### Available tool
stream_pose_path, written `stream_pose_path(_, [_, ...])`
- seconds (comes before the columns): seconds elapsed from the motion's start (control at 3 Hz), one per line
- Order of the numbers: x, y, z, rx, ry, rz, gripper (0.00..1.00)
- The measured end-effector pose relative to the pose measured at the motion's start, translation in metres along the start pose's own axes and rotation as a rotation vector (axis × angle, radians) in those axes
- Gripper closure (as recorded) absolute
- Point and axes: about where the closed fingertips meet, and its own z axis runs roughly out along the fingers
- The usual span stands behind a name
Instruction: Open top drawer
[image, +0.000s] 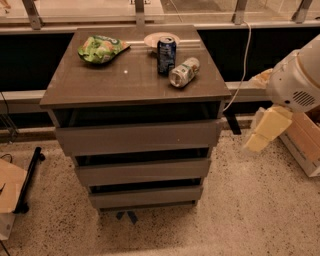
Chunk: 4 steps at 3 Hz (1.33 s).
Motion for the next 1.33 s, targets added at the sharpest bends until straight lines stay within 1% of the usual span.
stream_pose_path(0.33, [-0.009,0.012,0.03,-0.046,-0.058,0.008,0.0])
stream_pose_path(0.67, [-0.03,0.025,0.072,-0.096,-0.141,-0.008,0.0])
stream_pose_path(1.0, [-0.048,0.03,0.109,-0.126,-0.216,-0.024,0.0])
stream_pose_path(1.33, [-0.061,0.025,0.143,-0.144,-0.275,-0.035,0.0])
